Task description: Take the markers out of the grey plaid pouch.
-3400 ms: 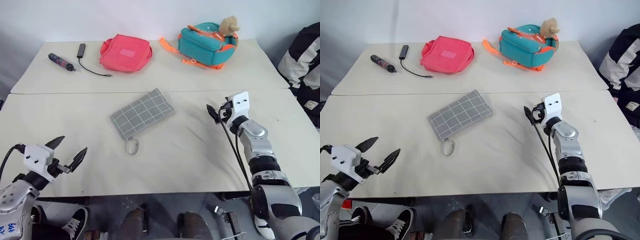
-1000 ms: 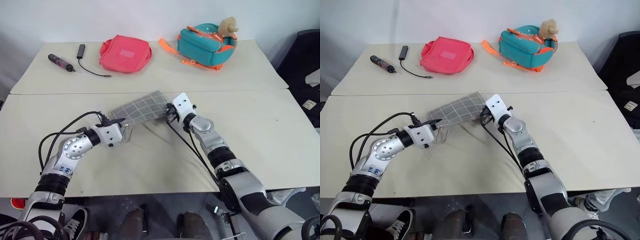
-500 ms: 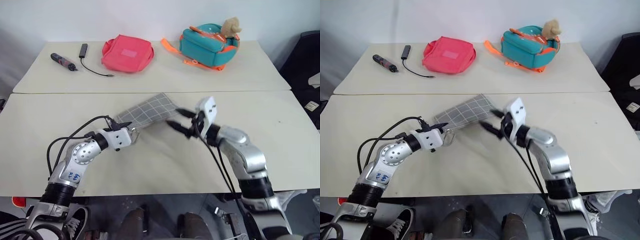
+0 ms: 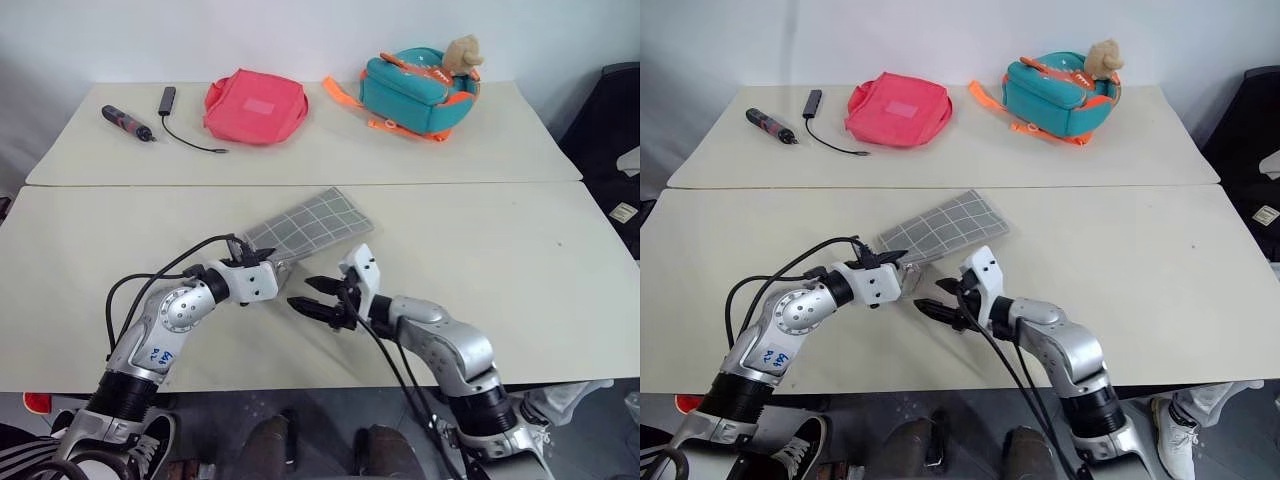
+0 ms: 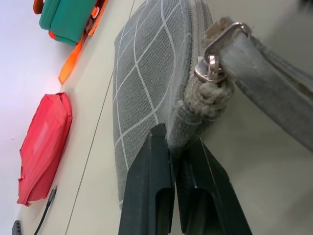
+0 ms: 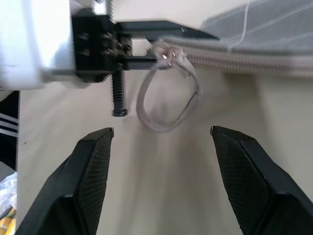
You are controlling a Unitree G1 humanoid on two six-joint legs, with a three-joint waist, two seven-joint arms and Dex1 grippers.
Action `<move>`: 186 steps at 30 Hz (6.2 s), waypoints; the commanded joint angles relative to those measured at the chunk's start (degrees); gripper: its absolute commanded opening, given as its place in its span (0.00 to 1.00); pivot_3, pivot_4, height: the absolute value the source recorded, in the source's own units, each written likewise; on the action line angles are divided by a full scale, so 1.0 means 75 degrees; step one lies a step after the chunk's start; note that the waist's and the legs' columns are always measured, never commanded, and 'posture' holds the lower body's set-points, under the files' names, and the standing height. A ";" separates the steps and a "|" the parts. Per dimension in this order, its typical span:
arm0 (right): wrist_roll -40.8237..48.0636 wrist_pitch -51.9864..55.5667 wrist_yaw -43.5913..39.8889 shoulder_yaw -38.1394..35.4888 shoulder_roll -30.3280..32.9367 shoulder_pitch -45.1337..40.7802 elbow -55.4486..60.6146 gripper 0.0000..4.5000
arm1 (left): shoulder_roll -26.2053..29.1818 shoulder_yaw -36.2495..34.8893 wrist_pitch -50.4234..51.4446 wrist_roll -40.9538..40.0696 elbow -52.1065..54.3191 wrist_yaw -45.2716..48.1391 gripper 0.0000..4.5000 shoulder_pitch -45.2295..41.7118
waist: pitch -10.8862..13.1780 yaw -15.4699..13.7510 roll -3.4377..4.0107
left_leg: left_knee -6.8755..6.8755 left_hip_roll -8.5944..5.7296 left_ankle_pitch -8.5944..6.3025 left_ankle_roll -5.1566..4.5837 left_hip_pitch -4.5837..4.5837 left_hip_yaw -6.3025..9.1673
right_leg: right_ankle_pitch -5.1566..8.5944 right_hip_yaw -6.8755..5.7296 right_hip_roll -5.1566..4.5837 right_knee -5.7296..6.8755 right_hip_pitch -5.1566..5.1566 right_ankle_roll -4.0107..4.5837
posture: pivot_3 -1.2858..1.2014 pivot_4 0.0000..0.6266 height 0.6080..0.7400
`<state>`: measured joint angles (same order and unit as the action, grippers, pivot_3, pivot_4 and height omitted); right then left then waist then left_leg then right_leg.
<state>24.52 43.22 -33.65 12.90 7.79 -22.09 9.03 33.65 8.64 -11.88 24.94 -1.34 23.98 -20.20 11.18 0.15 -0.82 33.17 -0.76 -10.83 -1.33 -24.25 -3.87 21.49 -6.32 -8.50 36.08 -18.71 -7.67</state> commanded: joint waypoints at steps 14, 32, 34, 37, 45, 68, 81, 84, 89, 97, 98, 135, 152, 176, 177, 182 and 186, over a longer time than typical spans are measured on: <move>-0.0131 -0.0412 0.0214 0.0083 -0.0938 -0.0665 -0.0914 0.53 | -0.0080 0.0021 0.0355 0.0028 0.0507 -0.0012 0.00 -0.0319 | 0.0000 0.0012 -0.0001 | -0.0001 0.0000 0.0011 -0.0018 -0.0001 -0.0002 | 0.0000 0.0003 0.0002 0.0050 -0.0013 0.0000 | 0.52 0.24 1.00; 0.0024 -0.0500 0.0118 -0.0495 -0.0545 -0.0476 -0.0773 0.01 | -0.0087 -0.0043 0.0318 0.0027 0.0524 -0.0071 0.00 -0.0222 | 0.0000 0.0013 -0.0001 | -0.0001 0.0000 0.0002 0.0000 -0.0002 -0.0008 | 0.0000 0.0008 0.0001 0.0056 -0.0021 0.0000 | 0.52 0.24 1.00; 0.0111 -0.0534 -0.0028 -0.0551 -0.0385 -0.0381 -0.0596 0.01 | -0.0065 -0.0084 0.0303 -0.0007 0.0481 -0.0081 0.00 -0.0213 | 0.0000 0.0002 -0.0001 | 0.0000 0.0000 0.0002 -0.0001 -0.0002 -0.0008 | 0.0000 0.0009 0.0000 0.0055 -0.0020 0.0000 | 0.52 0.24 1.00; 0.0479 -0.0291 -0.0345 -0.0568 -0.0287 -0.0291 -0.0368 0.01 | -0.0116 -0.0148 0.0382 -0.0150 0.0445 -0.0057 0.00 -0.0209 | -0.0001 0.0007 -0.0001 | 0.0000 0.0000 0.0001 -0.0001 -0.0002 -0.0009 | 0.0000 0.0008 0.0000 0.0054 -0.0019 0.0000 | 0.52 0.24 1.00; 0.0511 -0.0150 -0.0197 -0.0349 -0.0439 -0.0253 -0.0310 0.52 | -0.0067 0.0020 0.0404 -0.0052 0.0475 0.0133 0.00 -0.0437 | -0.0001 0.0014 -0.0001 | -0.0001 0.0003 0.0006 -0.0010 -0.0002 -0.0011 | 0.0000 0.0007 0.0000 0.0056 -0.0023 0.0000 | 0.52 0.24 1.00; 0.0220 -0.1178 -0.0392 -0.0140 -0.1189 -0.0965 -0.1580 0.86 | -0.0116 0.0147 0.0517 0.0021 0.0644 0.0277 0.00 -0.0568 | -0.0001 0.0017 -0.0002 | 0.0000 0.0002 0.0008 -0.0012 -0.0003 -0.0012 | 0.0000 0.0008 0.0002 0.0058 -0.0025 0.0000 | 0.52 0.24 1.00; 0.0269 -0.1115 -0.0455 -0.0354 -0.0902 -0.0677 -0.1389 0.00 | -0.0089 0.0091 0.0634 0.0020 0.0805 0.0227 0.00 -0.0418 | -0.0001 0.0017 -0.0002 | 0.0000 0.0002 0.0011 -0.0017 -0.0004 -0.0012 | 0.0000 0.0008 0.0001 0.0058 -0.0025 0.0000 | 0.52 0.24 1.00; 0.0426 -0.0903 -0.0520 -0.0495 -0.0680 -0.0468 -0.1050 0.00 | -0.0048 0.0062 0.0596 0.0002 0.0813 0.0232 0.00 -0.0369 | -0.0001 0.0016 -0.0002 | -0.0001 0.0002 0.0011 -0.0017 -0.0003 -0.0012 | 0.0000 0.0009 0.0001 0.0058 -0.0025 0.0000 | 0.52 0.24 1.00; 0.0698 -0.0597 -0.0567 -0.0771 -0.0224 -0.0151 -0.0493 0.00 | -0.0162 -0.0208 0.0781 -0.0483 0.0831 0.0289 0.00 -0.0177 | -0.0001 0.0009 -0.0002 | -0.0001 0.0002 0.0004 -0.0005 -0.0004 -0.0012 | 0.0000 0.0009 0.0000 0.0055 -0.0024 0.0000 | 0.52 0.24 1.00; 0.1214 -0.0125 -0.0315 -0.0940 -0.0328 -0.0067 -0.0170 0.27 | -0.0477 -0.0507 0.1394 -0.1700 0.1010 0.0857 0.00 -0.0095 | 0.0000 0.0022 -0.0005 | 0.0001 0.0007 0.0014 -0.0022 -0.0003 -0.0010 | 0.0000 0.0007 0.0002 0.0055 -0.0024 0.0000 | 0.52 0.24 1.00; 0.1090 -0.0202 -0.0154 -0.0942 -0.0357 -0.0084 -0.0210 0.34 | -0.0446 -0.0498 0.1368 -0.1670 0.1007 0.0860 0.00 -0.0117 | 0.0000 0.0016 -0.0005 | 0.0001 0.0007 0.0015 -0.0023 -0.0003 -0.0012 | 0.0000 0.0007 0.0002 0.0056 -0.0024 0.0001 | 0.52 0.24 1.00; 0.1618 0.0232 -0.0232 -0.1279 -0.0251 -0.0093 -0.0297 0.01 | -0.0082 -0.0381 0.0630 -0.1392 0.1035 0.0890 0.00 0.0025 | 0.0000 0.0013 -0.0005 | -0.0001 0.0005 0.0001 -0.0002 -0.0004 -0.0016 | 0.0000 0.0010 0.0001 0.0048 -0.0025 0.0001 | 0.52 0.24 1.00; 0.1461 0.0138 -0.1172 -0.1610 0.1784 -0.0422 -0.0337 0.01 | 0.0891 -0.0443 -0.1209 -0.1189 -0.0076 0.0784 0.00 0.0240 | 0.0000 -0.0001 -0.0005 | -0.0002 0.0006 -0.0003 -0.0005 -0.0005 -0.0025 | 0.0001 0.0009 -0.0006 0.0006 -0.0025 0.0002 | 0.52 0.24 1.00; 0.1476 0.0084 -0.1846 -0.1871 0.2210 -0.0605 -0.0762 0.28 | 0.0733 -0.0814 -0.1035 -0.1560 0.0042 0.0780 0.00 0.0499 | 0.0001 0.0002 -0.0005 | 0.0005 0.0015 0.0012 -0.0043 -0.0005 -0.0033 | -0.0001 -0.0003 -0.0008 -0.0004 -0.0013 0.0002 | 0.52 0.24 1.00; 0.1603 0.0323 -0.1767 -0.1803 0.2116 -0.0513 -0.0488 0.36 | 0.0709 -0.0801 -0.1025 -0.1542 0.0057 0.0781 0.00 0.0475 | 0.0001 0.0001 -0.0005 | 0.0005 0.0015 0.0011 -0.0044 -0.0005 -0.0033 | -0.0001 -0.0003 -0.0008 -0.0005 -0.0013 0.0003 | 0.52 0.24 1.00; 0.1610 0.0694 -0.1020 -0.1530 0.1546 -0.0303 0.0303 0.75 | 0.0611 -0.0779 -0.0929 -0.1585 0.0158 0.0826 0.00 0.0378 | 0.0001 -0.0009 -0.0006 | 0.0008 0.0015 -0.0012 -0.0012 -0.0005 -0.0033 | -0.0003 -0.0002 -0.0009 -0.0008 -0.0013 0.0003 | 0.52 0.24 1.00; 0.1517 0.0820 -0.0427 -0.1478 0.1237 -0.0368 0.0639 0.75 | 0.0613 -0.0787 -0.0865 -0.1582 0.0205 0.0866 0.00 0.0278 | 0.0001 -0.0007 -0.0006 | 0.0008 0.0015 -0.0013 -0.0010 -0.0006 -0.0033 | -0.0003 -0.0001 -0.0007 -0.0005 -0.0015 0.0004 | 0.52 0.24 1.00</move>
<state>35.50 49.22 -38.82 2.12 17.89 -24.22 10.58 38.25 3.27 -18.21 13.99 -2.28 30.51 -17.42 11.18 0.10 -0.86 33.24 -0.65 -10.92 -1.41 -24.28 -4.12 21.46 -6.33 -8.56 36.05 -18.82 -7.64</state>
